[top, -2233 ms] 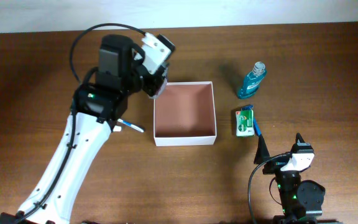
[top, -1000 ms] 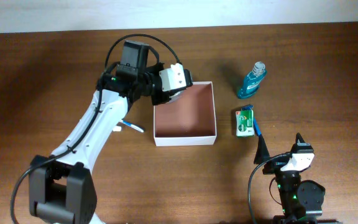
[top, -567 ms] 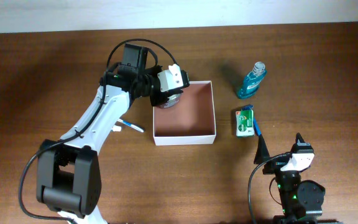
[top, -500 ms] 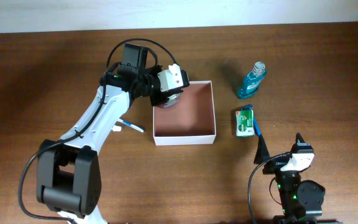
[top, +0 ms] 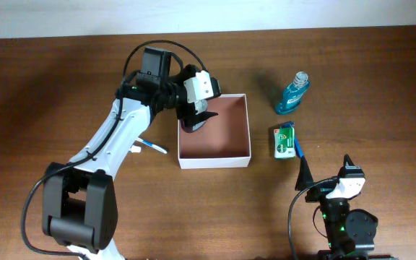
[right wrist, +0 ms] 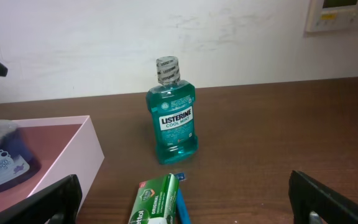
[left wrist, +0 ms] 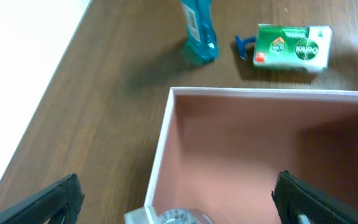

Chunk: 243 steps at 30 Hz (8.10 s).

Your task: Pack container

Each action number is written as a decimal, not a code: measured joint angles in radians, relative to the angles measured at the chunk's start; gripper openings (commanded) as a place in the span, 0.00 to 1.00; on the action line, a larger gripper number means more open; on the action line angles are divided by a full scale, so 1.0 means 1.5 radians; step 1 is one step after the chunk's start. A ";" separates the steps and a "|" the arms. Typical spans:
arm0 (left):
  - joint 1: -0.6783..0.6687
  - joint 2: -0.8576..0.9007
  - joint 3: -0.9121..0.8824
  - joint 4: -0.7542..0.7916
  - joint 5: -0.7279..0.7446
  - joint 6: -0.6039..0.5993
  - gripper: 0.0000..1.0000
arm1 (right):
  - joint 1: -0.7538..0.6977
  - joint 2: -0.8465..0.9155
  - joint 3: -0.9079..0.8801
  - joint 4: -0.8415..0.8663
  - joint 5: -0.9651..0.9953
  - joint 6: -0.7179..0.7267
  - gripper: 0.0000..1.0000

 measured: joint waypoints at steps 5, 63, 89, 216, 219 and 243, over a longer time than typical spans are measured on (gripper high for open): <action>0.005 -0.002 0.003 0.078 0.003 -0.096 0.99 | 0.000 0.000 0.000 0.000 0.000 0.000 0.99; 0.217 -0.063 -0.196 -0.274 -0.416 -1.200 0.48 | 0.000 0.000 0.000 0.000 0.000 0.000 0.99; 0.217 -0.062 -0.207 -0.250 -0.416 -1.222 0.52 | 0.000 0.000 0.000 0.000 0.000 0.000 0.99; 0.217 -0.062 -0.210 -0.266 -0.400 -1.227 0.83 | 0.033 1.095 0.845 -0.175 0.026 -0.139 0.26; 0.217 -0.062 -0.210 -0.265 -0.400 -1.227 0.83 | 0.040 1.056 0.845 -0.176 0.029 -0.134 0.26; 0.215 -0.062 -0.210 -0.267 -0.413 -1.227 0.82 | 0.315 0.935 0.845 -0.220 0.033 0.061 0.23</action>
